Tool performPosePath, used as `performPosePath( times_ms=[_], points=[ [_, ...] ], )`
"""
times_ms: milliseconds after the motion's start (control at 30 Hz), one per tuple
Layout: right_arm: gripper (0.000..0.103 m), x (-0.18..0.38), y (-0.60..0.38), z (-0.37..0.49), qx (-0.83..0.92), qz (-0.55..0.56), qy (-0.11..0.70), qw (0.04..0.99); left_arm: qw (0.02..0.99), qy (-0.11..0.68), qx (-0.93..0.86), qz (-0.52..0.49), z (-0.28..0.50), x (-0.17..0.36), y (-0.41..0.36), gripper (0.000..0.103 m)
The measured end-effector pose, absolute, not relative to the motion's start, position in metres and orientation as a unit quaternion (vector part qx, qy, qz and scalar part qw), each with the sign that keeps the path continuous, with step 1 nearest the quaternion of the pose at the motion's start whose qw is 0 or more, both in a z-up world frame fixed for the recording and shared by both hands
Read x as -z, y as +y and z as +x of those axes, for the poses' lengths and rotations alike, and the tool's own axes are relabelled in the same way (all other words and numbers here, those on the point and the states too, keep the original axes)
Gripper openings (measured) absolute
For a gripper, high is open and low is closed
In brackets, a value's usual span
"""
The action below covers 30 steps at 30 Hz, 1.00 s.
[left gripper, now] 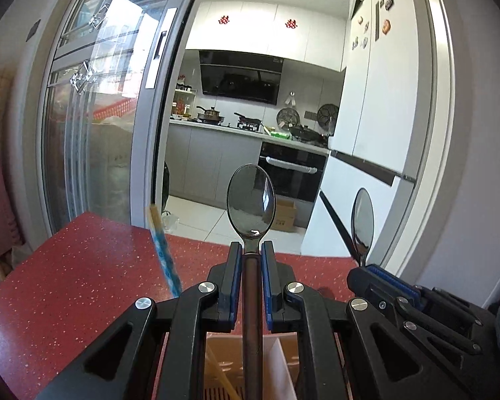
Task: Organize utensils
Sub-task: 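Carry both spoons with both tools to the caddy and lower them in, then open both tools to release the spoons into the caddy and withdraw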
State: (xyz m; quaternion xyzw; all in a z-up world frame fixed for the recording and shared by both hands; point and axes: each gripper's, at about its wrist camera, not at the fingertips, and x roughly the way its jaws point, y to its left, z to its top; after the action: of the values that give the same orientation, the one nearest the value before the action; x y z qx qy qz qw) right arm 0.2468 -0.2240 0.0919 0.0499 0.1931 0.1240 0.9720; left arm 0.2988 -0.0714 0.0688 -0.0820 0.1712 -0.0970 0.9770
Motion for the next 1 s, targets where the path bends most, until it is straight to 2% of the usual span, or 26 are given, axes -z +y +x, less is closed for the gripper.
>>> performPosePath(
  times_ms=[267, 667, 800, 1000],
  points=[
    [0.012, -0.063, -0.220, 0.238, -0.128, 0.025, 0.195, 0.972, 0.977, 0.191, 0.080, -0.047, 0.286, -0.053, -0.077, 0.041],
    [0.013, -0.053, -0.225, 0.230, -0.132, 0.030, 0.228, 0.964, 0.972, 0.222, 0.070, -0.028, 0.273, -0.042, -0.075, 0.041],
    [0.032, -0.058, -0.230, 0.227, -0.136, 0.041, 0.235, 0.962, 0.972, 0.223, 0.063, -0.033, 0.268, -0.045, -0.070, 0.041],
    [0.040, -0.067, -0.237, 0.221, -0.136, 0.062, 0.242, 0.959, 0.972, 0.224, 0.057, -0.037, 0.255, -0.052, -0.062, 0.041]
  ],
)
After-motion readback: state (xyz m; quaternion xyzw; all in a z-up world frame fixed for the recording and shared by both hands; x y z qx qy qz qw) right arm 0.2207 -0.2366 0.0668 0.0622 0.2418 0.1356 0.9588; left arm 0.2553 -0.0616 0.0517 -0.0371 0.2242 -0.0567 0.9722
